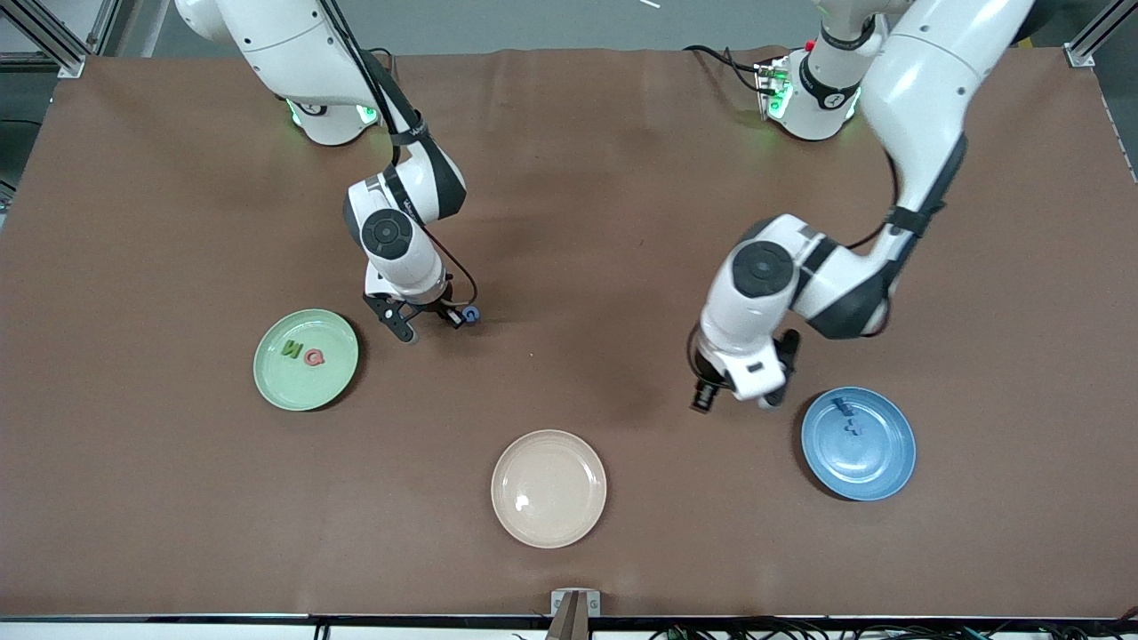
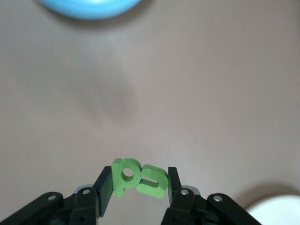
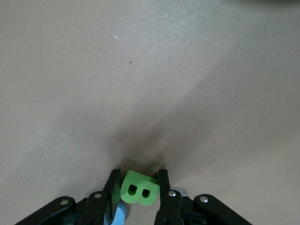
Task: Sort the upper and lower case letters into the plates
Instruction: 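Grasp the B with the right gripper while the left gripper lifts p, u, then drop the B on the green plate while the left gripper drops p, u, then grasp the blue c with the right gripper while the left gripper withdraws, then carry the c onto the green plate and open the right gripper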
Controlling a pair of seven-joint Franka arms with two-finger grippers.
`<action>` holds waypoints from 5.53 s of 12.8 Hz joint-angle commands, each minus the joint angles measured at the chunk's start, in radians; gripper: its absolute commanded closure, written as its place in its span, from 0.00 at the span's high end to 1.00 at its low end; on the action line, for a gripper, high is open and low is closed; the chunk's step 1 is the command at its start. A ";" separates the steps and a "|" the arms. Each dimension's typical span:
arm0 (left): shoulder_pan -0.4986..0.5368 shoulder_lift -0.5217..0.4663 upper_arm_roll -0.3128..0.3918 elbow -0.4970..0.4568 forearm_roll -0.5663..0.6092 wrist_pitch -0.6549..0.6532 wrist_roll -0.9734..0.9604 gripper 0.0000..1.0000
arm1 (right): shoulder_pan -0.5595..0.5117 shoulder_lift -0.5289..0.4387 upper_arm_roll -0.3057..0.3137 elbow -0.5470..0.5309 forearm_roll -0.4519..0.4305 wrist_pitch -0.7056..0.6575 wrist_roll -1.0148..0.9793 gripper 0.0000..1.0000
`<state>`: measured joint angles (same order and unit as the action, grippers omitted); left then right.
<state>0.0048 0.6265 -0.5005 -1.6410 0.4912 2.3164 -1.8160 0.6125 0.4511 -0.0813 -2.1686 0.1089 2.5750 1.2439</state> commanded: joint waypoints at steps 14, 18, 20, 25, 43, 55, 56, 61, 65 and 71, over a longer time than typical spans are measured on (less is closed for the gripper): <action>0.305 0.061 0.053 0.058 0.021 -0.095 0.869 0.97 | -0.396 -0.063 -0.058 0.013 -0.011 -0.162 -0.888 0.03; 0.322 0.007 0.037 0.064 0.010 -0.141 0.979 1.00 | -0.385 -0.046 -0.054 0.012 -0.011 -0.170 -0.886 0.15; 0.326 -0.049 0.004 0.066 0.003 -0.210 1.067 1.00 | -0.379 -0.049 -0.055 0.013 -0.011 -0.190 -0.885 0.99; 0.368 -0.185 0.003 0.136 -0.183 -0.403 1.417 1.00 | -0.303 -0.086 -0.051 0.095 0.029 -0.335 -0.801 1.00; 0.140 -0.640 0.353 0.127 -0.436 -0.828 1.733 1.00 | 0.136 0.035 -0.052 0.032 0.087 0.043 -0.374 0.63; 0.030 -0.766 0.428 0.003 -0.442 -0.825 1.750 1.00 | 0.061 -0.001 -0.075 0.053 0.078 -0.008 -0.493 0.00; 0.030 -0.763 0.428 0.003 -0.441 -0.821 1.750 1.00 | 0.021 -0.014 -0.075 0.072 0.078 -0.050 -0.556 0.00; 0.029 -0.751 0.421 -0.003 -0.441 -0.790 1.750 1.00 | -0.183 -0.038 -0.077 0.147 0.078 -0.220 -0.877 0.00; 0.029 -0.751 0.387 -0.008 -0.451 -0.789 1.750 1.00 | -0.280 -0.029 -0.077 0.147 0.075 -0.211 -1.024 0.00; 0.029 -0.766 0.379 -0.036 -0.471 -0.812 1.756 1.00 | -0.333 0.011 -0.077 0.165 0.014 -0.205 -1.026 0.02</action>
<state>0.0330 -0.1085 -0.1226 -1.6521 0.0450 1.5093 -0.0902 0.3248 0.4450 -0.1749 -2.0146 0.1638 2.3651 0.2270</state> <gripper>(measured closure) 0.000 0.643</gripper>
